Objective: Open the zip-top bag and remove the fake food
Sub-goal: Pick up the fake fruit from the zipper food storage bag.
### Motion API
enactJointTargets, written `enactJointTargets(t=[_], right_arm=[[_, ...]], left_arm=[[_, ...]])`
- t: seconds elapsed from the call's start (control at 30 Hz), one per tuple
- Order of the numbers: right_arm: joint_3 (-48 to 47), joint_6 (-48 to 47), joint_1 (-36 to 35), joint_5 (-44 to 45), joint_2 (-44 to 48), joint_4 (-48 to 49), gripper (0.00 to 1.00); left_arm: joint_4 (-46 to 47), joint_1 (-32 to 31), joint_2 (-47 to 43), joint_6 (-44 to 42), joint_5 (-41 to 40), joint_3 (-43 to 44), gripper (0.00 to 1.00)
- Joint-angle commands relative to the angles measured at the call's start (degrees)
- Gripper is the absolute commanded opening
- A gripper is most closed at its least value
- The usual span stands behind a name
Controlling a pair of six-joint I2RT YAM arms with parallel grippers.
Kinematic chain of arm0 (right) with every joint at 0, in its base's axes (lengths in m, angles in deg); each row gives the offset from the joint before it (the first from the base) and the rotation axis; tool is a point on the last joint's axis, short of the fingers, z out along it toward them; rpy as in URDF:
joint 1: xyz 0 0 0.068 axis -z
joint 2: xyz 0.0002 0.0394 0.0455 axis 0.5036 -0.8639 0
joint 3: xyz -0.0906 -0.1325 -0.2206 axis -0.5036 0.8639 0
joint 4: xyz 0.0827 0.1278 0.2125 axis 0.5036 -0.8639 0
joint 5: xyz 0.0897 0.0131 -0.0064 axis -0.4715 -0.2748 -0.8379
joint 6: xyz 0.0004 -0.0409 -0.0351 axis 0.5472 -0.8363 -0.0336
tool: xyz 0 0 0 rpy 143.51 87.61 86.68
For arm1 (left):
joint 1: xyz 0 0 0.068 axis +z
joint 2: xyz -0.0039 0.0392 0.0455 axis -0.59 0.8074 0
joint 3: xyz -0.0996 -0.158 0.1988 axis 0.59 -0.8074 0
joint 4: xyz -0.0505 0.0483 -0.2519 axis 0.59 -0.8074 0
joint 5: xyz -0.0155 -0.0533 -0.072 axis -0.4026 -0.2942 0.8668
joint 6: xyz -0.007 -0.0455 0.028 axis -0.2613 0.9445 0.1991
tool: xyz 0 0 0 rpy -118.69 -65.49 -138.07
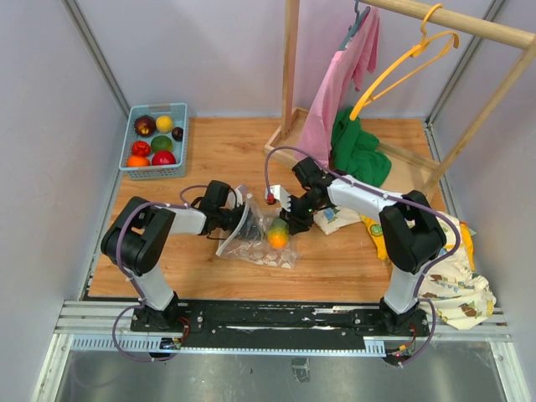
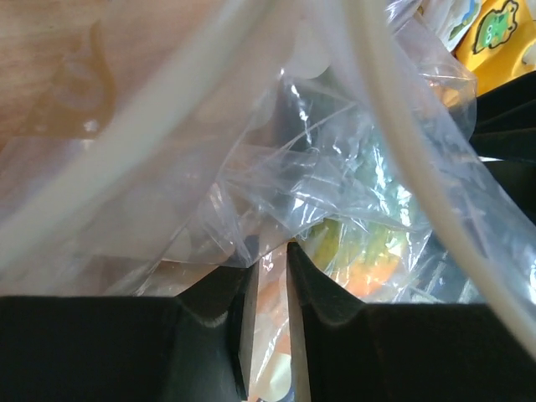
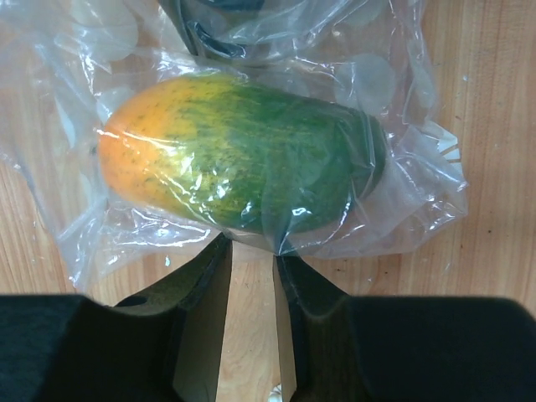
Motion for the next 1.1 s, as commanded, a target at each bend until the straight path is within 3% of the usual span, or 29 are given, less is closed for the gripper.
enactJointTargets(t=[0.0, 0.37, 0.77, 1.07], right_arm=[[-1.6, 0.8, -1.1, -0.4, -1.0, -0.7, 0.28], [-2.1, 1.6, -1.3, -1.9, -1.4, -0.5, 0.27], [-2.1, 5.4, -1.5, -5.0, -2.5, 0.8, 0.27], [-2.1, 9.5, -1.5, -6.4, -3.6, 2.6, 0.15]], left_arm=[[7.4, -0.8, -1.2, 3.3, 0.5, -1.1, 0.26], [22.9, -0.8, -4.8, 12.6, 1.9, -8.4, 0.46], [23.9, -2.5, -3.1, 14.1, 1.5, -8.0, 0.62], [21.5, -3.6, -2.9, 13.0, 0.9, -8.9, 0.78]])
